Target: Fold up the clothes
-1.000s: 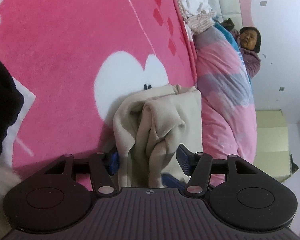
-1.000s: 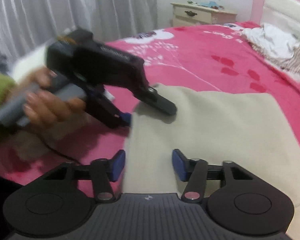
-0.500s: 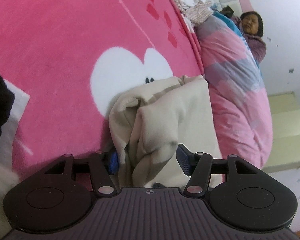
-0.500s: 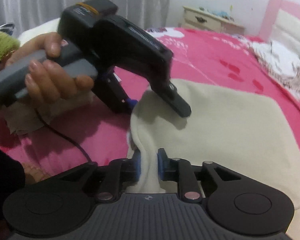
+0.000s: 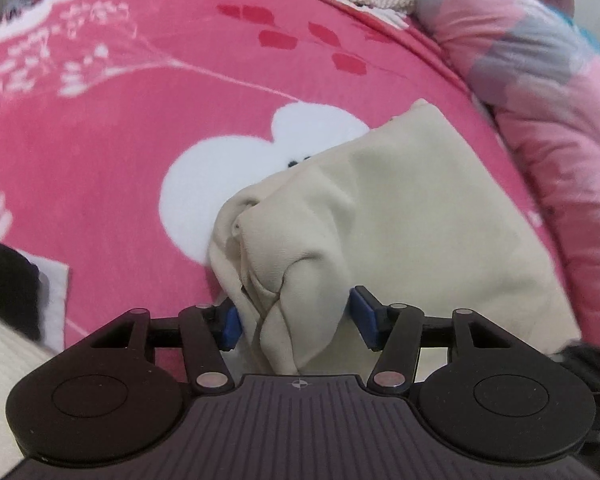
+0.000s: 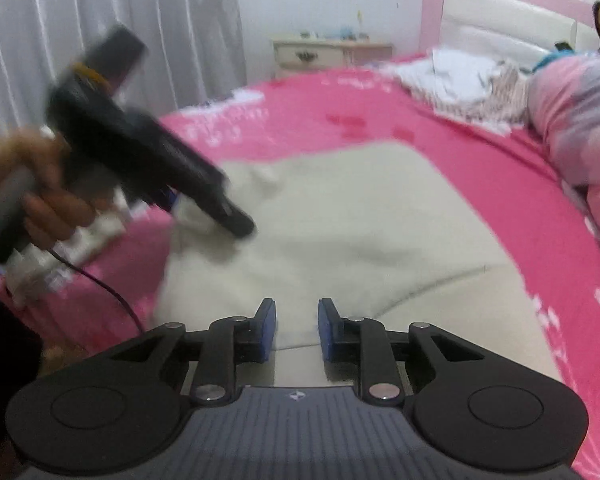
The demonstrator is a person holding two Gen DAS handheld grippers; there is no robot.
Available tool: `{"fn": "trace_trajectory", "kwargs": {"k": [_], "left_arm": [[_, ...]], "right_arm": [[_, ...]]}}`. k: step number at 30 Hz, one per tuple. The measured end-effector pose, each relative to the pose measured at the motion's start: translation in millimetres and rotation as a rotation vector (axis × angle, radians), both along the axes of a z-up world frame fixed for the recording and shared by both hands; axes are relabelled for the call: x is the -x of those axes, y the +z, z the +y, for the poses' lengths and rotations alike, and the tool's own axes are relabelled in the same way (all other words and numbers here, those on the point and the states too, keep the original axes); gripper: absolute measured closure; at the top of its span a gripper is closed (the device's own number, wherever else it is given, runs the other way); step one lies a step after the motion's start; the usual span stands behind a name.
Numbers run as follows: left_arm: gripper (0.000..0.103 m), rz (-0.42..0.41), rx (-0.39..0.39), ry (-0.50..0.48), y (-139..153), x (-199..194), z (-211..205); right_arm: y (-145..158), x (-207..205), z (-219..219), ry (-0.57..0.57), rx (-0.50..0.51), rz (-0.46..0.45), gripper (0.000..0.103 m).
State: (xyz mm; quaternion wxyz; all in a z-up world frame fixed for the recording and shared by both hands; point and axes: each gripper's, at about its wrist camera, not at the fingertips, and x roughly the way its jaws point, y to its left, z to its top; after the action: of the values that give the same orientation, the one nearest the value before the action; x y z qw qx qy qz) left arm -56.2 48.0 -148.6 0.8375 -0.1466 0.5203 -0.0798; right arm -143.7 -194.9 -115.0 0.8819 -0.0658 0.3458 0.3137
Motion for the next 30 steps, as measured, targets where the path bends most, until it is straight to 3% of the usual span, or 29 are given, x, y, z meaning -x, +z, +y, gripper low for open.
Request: {"fn": "trace_trajectory", "kwargs": {"k": [2, 4, 6, 8, 11, 14, 19, 24, 30], "left_arm": [[0.046, 0.002, -0.035, 0.006, 1.6, -0.1, -4.6], [0.045, -0.002, -0.066, 0.011, 3.2, 0.8, -9.6], [0.045, -0.008, -0.087, 0.009, 4.2, 1.5, -13.4], [0.045, -0.013, -0.108, 0.007, 5.2, 2.3, -17.2], [0.045, -0.022, -0.139, 0.003, 6.7, 3.5, -23.0], [0.045, -0.030, -0.171, 0.000, 8.2, 4.7, -28.7], [0.045, -0.044, -0.223, -0.005, 10.7, 6.7, -38.3], [0.045, -0.046, -0.234, -0.008, 10.1, 6.9, -40.7], [0.045, -0.050, -0.235, -0.018, 9.8, 5.7, -38.3]], "right_arm": [[11.2, 4.2, -7.6, -0.008, -0.054, -0.002, 0.077], [9.8, 6.6, -12.1, -0.052, -0.006, 0.020, 0.078], [-5.2, 2.0, -13.8, -0.105, 0.056, 0.070, 0.085], [-10.4, 4.6, -10.8, -0.104, 0.071, 0.054, 0.085], [9.1, 3.8, -8.6, -0.124, 0.065, 0.037, 0.086], [26.9, -3.3, -15.1, -0.175, 0.058, -0.039, 0.085], [5.2, -31.9, -26.5, -0.228, 0.079, 0.008, 0.087], [-2.5, -42.0, -16.9, -0.211, 0.124, 0.001, 0.087], [22.9, -43.8, -23.9, -0.215, 0.057, -0.014, 0.087]]}}
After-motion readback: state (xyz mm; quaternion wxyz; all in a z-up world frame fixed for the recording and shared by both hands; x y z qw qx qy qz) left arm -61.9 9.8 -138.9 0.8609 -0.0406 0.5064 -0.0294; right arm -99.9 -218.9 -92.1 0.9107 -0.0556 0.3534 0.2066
